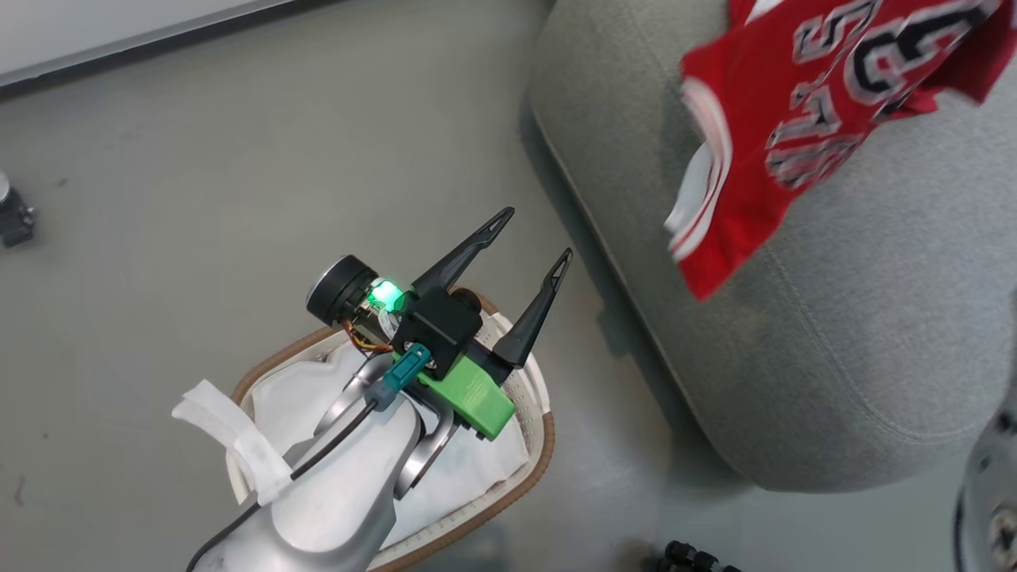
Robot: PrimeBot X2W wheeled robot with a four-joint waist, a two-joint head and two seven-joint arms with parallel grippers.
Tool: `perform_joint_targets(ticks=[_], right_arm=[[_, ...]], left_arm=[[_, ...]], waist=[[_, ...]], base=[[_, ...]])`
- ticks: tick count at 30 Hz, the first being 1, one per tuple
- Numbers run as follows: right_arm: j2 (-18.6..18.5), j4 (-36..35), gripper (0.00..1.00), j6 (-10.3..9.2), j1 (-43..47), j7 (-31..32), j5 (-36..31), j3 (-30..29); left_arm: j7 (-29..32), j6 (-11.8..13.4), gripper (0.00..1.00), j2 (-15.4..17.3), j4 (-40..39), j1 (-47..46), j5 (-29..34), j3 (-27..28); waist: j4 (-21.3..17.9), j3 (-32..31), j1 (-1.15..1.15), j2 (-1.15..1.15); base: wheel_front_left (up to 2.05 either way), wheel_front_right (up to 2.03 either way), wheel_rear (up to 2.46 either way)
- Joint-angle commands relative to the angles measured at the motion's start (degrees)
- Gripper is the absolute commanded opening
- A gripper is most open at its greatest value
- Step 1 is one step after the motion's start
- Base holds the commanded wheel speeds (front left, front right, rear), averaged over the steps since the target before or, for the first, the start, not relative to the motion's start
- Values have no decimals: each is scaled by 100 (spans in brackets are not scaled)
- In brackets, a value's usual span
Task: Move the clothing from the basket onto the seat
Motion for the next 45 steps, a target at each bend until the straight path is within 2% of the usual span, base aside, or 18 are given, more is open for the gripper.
perform_joint_targets(ticks=[1,4,7,11,14,18,23,32,35,39,40,41,42,45], right_arm=[[-194,127,0,-6,-347,0,-87,-94],[-584,399,0,-6,-1032,232,-143,-302],[-1158,675,0,-6,-1665,495,-450,-376],[-1712,1065,0,-6,-2288,747,-743,-614],[-1873,1336,0,-6,-2510,779,-875,-940],[-1850,1797,0,-6,-2324,649,-985,-1461],[-1743,2622,0,-6,-1652,352,-1214,-1971],[-1166,3889,0,-6,-508,9,-1785,-2324],[-923,4027,0,-6,-262,-12,-1844,-2396],[-620,3775,0,-6,98,-16,-1864,-2481],[-525,3694,14,-6,197,-16,-1827,-2508],[-462,3632,43,-6,269,-17,-1805,-2516],[-395,3548,100,-6,367,-17,-1789,-2514],[-245,3341,100,-6,629,-18,-1791,-2431]], left_arm=[[-2,-1,100,-17,-31,-121,82,39],[-2,-3,100,-33,-72,-124,126,103],[-2,-11,100,-44,-153,-166,186,145],[-2,-21,100,-30,-277,-176,267,219],[-2,0,100,38,-333,-207,329,273],[-2,10,100,131,-334,-255,432,274],[-2,27,100,217,-308,-271,468,255],[10,85,100,362,-299,-172,431,264],[22,106,100,368,-315,-150,380,267],[19,157,100,364,-355,-111,294,353],[17,164,100,365,-357,-85,259,369],[16,172,100,363,-360,-67,235,384],[14,182,100,364,-360,-47,192,411],[6,205,100,346,-385,31,69,487]], waist=[[342,192,-1,50],[532,293,-1,50],[705,455,-1,50],[854,677,-1,50],[884,875,-1,50],[885,1118,-1,50],[890,1333,-1,50],[792,1374,-1,50],[747,1336,-1,50],[703,1258,-1,50],[697,1219,-1,50],[694,1192,-1,50],[687,1145,-1,50],[671,1018,-1,50]], base=[[0,0,0],[0,0,0],[0,0,0],[0,0,0],[0,0,0],[0,0,0],[0,0,0],[0,0,0],[0,0,0],[0,0,0],[0,0,0],[0,0,0],[0,0,0],[0,0,0]])
